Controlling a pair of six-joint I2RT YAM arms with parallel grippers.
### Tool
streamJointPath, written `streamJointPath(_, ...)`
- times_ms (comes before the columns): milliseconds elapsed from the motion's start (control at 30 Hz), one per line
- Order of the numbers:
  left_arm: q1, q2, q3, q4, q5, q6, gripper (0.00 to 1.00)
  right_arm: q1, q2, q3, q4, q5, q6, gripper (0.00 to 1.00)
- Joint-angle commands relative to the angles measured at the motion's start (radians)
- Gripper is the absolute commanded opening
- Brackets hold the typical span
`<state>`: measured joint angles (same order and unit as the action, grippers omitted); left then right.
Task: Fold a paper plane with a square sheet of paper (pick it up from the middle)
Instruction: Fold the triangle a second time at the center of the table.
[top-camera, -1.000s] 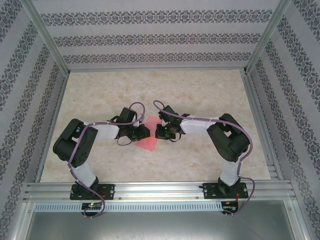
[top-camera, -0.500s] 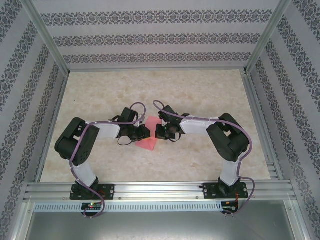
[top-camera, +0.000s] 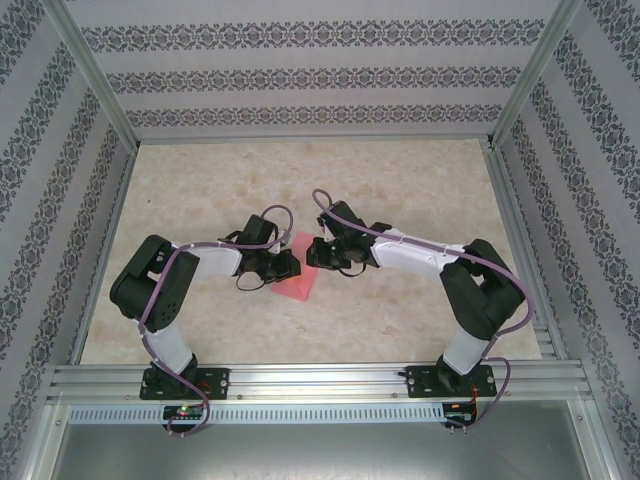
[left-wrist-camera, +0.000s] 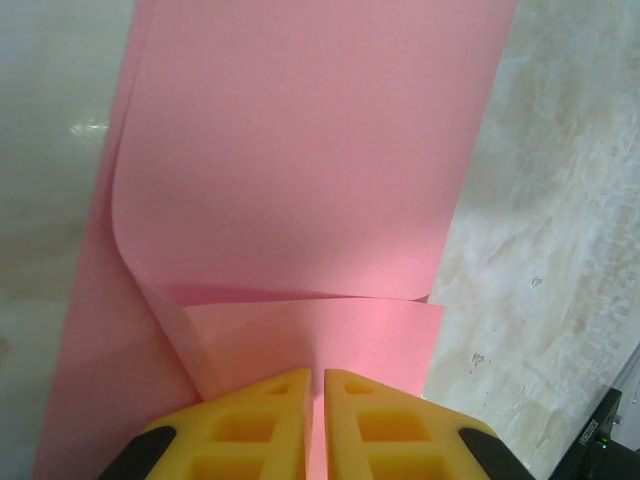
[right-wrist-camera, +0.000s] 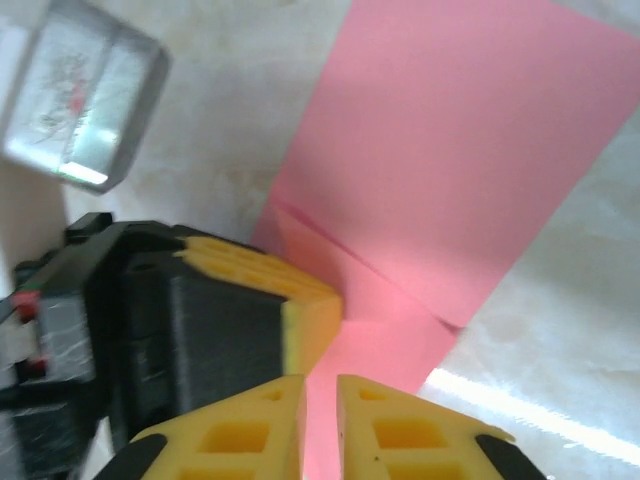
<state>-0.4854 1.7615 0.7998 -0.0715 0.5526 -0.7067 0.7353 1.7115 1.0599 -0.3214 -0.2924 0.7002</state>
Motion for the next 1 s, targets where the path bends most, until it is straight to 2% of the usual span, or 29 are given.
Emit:
streamJointPath(0, -0.008, 0.022, -0.017, -0.095, -0.092, 0.019, 0.13, 0.059, -0.005, -0.027, 0.011, -0.021, -0.012, 0.12)
streamJointPath(300, -0.008, 0.023, -0.026, -0.076, -0.095, 0.003, 0.12, 0.125, 0.059, -0.055, 0.082, -0.056, 0.030, 0.06)
streamJointPath(967, -0.008, 0.029, -0.027, -0.069, -0.094, -0.003, 0.10, 0.131, 0.145, -0.081, 0.043, -0.039, 0.018, 0.02)
